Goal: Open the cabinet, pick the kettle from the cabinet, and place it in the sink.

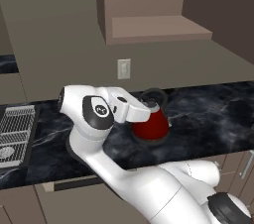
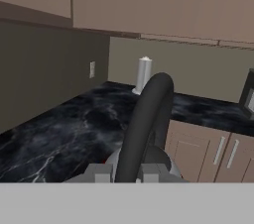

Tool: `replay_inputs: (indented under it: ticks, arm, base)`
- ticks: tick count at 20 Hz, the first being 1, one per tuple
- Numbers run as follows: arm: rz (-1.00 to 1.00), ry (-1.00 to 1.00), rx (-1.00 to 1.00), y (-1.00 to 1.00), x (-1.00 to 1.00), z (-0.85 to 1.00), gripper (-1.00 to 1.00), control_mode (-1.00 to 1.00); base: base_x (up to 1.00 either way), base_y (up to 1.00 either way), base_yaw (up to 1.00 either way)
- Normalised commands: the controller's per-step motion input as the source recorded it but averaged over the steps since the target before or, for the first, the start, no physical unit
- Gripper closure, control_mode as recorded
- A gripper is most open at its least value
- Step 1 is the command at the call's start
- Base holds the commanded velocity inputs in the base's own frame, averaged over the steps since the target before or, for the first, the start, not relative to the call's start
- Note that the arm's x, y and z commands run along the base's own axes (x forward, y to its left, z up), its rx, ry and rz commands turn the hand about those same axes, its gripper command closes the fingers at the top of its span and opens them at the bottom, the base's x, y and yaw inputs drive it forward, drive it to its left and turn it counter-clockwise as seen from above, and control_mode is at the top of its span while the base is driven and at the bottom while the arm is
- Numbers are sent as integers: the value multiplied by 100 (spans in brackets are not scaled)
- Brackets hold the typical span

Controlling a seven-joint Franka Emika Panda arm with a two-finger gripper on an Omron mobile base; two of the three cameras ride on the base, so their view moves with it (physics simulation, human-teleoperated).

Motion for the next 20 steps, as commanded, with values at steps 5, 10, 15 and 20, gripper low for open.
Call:
replay_inputs:
  ticks: [5, 10, 15, 20]
  arm:
    - [0, 0, 0, 0, 0, 0, 100, -100]
    - [0, 0, 0, 0, 0, 0, 100, 100]
    - [0, 0, 0, 0, 0, 0, 100, 100]
    - [0, 0, 0, 0, 0, 0, 100, 100]
  base:
    - [0, 0, 0]
    - [0, 0, 0]
    - [0, 0, 0]
    - [-21, 5, -5]
